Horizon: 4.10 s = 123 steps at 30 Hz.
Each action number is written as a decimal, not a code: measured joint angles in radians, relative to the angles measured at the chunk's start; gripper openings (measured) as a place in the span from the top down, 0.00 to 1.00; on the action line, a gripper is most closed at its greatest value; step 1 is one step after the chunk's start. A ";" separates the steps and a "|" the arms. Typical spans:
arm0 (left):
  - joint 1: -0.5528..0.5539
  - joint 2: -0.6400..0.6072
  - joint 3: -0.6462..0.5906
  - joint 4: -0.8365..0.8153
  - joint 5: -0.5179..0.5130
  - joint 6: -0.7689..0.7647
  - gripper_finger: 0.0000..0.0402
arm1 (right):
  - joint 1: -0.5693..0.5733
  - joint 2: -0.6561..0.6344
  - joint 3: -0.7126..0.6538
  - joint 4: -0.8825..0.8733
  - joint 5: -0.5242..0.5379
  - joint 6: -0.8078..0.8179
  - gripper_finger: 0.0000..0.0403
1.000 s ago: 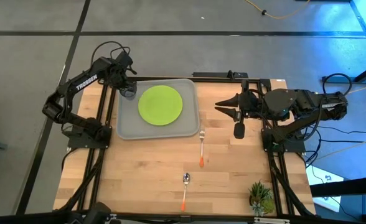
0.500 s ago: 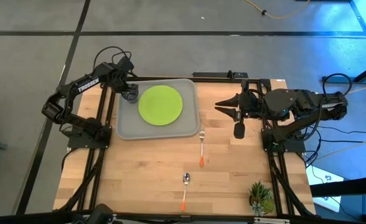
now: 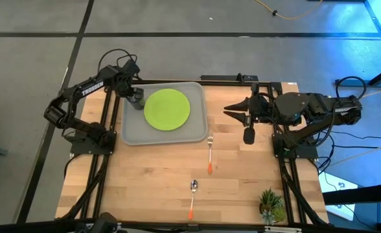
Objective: Pick and place plate/cup/fork/spoon on tray
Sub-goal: Put the blue cup on the gray tray to the top left of the green plate, then put the orange fork on the gray tray to the right of the green plate
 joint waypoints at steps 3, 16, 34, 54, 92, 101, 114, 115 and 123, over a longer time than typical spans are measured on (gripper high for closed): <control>-0.001 -0.002 0.000 -0.002 0.000 0.004 0.88 | 0.000 0.000 0.000 0.000 0.000 0.000 0.84; -0.063 -0.126 0.002 -0.028 -0.096 0.007 0.89 | 0.000 0.000 0.000 0.000 0.015 0.010 0.84; -0.486 -0.465 0.002 -0.086 0.028 -0.179 0.89 | -0.062 0.020 0.000 -0.254 -0.013 0.360 0.96; -0.742 -0.539 0.003 -0.084 -0.097 -0.211 0.89 | -0.186 0.248 0.000 -0.391 -0.163 0.845 0.92; -0.803 -0.629 0.003 -0.084 -0.068 -0.177 0.89 | -0.236 0.717 0.000 -0.422 -0.461 1.231 0.96; -0.803 -0.629 0.003 -0.082 -0.068 -0.178 0.89 | -0.276 0.718 -0.084 -0.428 -0.640 1.237 0.91; -0.803 -0.629 0.002 -0.045 -0.068 -0.180 0.89 | -0.282 0.718 -0.137 -0.322 -0.640 1.181 0.92; -0.803 -0.628 0.002 -0.037 -0.068 -0.179 0.89 | -0.283 0.718 -0.137 -0.322 -0.636 1.179 0.93; -0.803 -0.628 0.002 -0.031 -0.068 -0.179 0.89 | -0.294 0.718 -0.137 -0.322 -0.629 1.184 0.96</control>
